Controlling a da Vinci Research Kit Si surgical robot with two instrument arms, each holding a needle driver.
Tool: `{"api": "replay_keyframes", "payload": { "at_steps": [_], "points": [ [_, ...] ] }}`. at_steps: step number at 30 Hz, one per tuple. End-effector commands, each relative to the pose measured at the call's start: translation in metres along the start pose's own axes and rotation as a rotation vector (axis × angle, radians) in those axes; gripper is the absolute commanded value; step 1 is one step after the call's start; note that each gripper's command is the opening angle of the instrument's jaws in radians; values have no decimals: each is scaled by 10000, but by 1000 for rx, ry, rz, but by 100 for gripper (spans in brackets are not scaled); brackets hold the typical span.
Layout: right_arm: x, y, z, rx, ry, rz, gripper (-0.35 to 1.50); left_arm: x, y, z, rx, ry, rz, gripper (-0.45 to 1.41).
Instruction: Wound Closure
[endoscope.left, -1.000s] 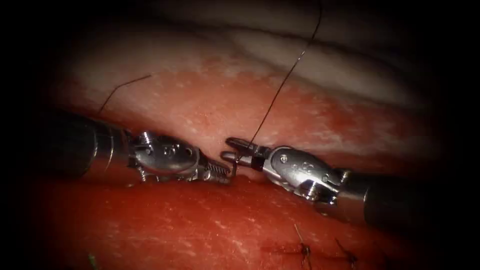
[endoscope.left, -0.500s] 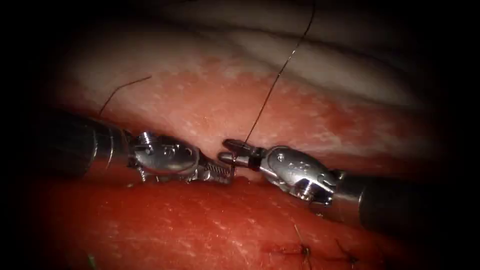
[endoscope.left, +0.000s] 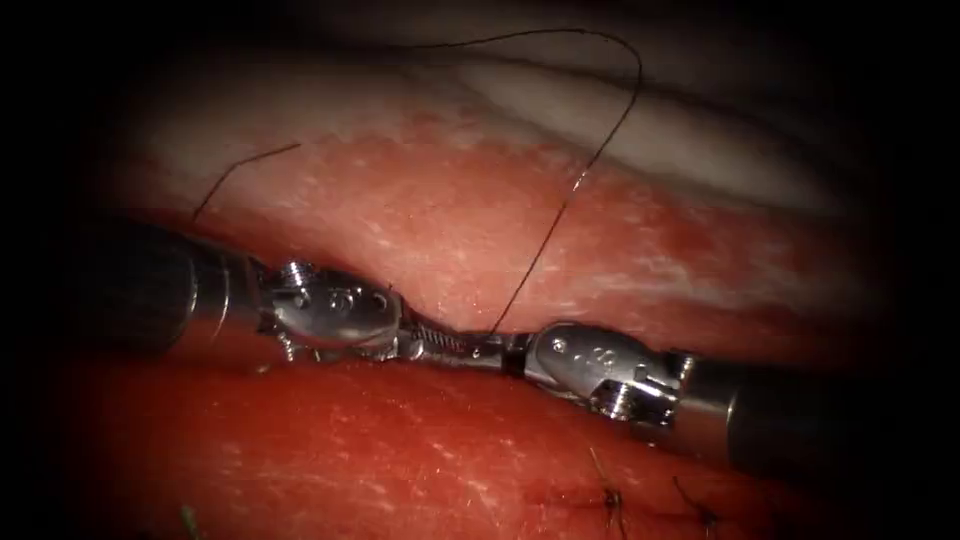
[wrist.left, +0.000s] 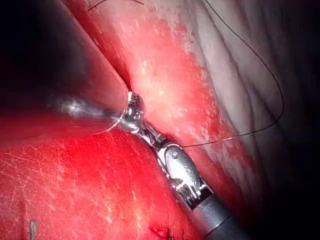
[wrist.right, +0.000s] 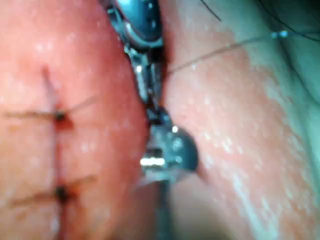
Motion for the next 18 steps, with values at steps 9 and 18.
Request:
{"api": "replay_keyframes", "payload": {
  "at_steps": [9, 18],
  "points": [
    [21, 22, -16, -119, 69, -79, -35, -2, 5, 7, 2, -6, -4, 27],
    [43, 26, -24, -149, 116, -182, -35, 2, 11, 12, 6, -5, -7, 28]
  ]
}}
